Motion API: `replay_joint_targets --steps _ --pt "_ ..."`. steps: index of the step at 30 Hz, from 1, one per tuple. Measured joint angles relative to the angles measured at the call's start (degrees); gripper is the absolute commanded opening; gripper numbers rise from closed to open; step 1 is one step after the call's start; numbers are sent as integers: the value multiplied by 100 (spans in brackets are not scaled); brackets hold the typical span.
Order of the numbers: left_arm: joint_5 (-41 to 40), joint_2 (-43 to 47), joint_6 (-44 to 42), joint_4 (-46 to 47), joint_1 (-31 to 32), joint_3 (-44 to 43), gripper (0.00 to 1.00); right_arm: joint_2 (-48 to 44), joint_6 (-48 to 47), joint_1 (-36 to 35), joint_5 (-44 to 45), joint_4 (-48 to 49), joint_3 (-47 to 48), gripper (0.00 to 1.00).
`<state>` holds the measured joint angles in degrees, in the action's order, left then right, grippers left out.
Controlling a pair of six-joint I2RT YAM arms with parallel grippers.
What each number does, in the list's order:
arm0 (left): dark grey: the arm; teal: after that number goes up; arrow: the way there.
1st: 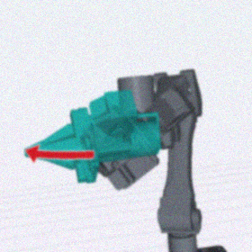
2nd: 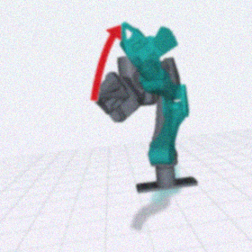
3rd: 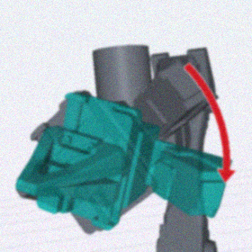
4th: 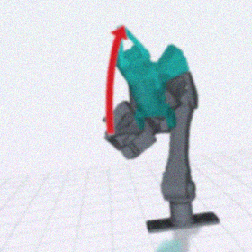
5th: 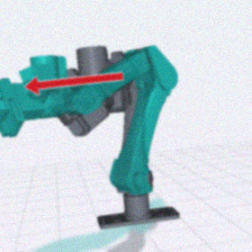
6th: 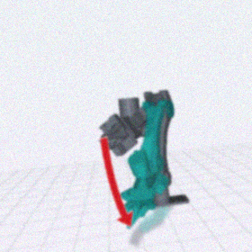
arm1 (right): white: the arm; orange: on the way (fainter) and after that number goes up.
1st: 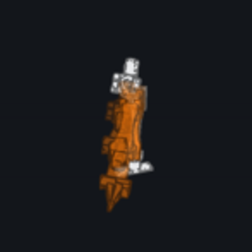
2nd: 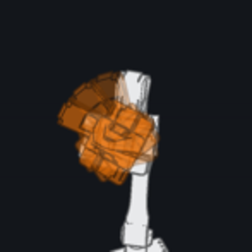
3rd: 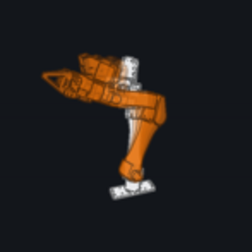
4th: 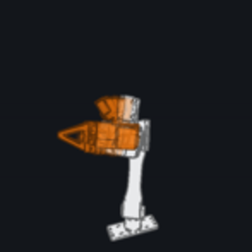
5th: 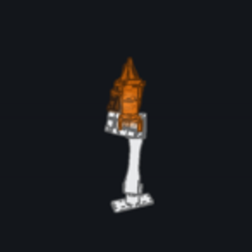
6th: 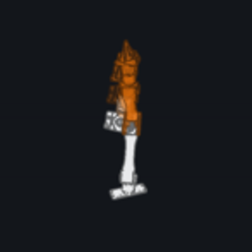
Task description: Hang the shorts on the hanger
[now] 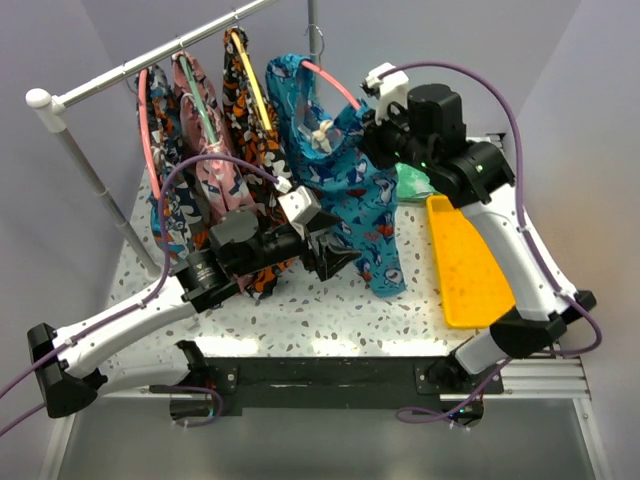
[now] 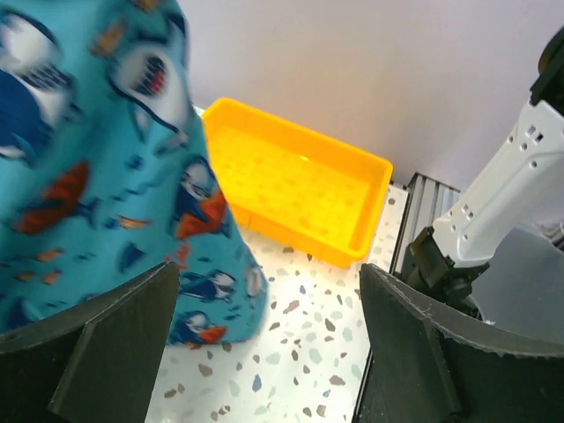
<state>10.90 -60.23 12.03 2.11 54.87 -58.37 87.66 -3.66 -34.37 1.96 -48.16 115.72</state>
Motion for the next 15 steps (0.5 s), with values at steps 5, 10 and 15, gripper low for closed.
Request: replay_joint_targets --steps 5,10,15 --pt "-125 105 76 -22 90 433 87 752 -236 0 81 109 813 0" --pt "-210 260 111 -4 229 756 87 1180 -374 0 164 365 1158 0" --pt "-267 267 184 -9 343 922 86 1274 -393 0 192 669 1156 0"
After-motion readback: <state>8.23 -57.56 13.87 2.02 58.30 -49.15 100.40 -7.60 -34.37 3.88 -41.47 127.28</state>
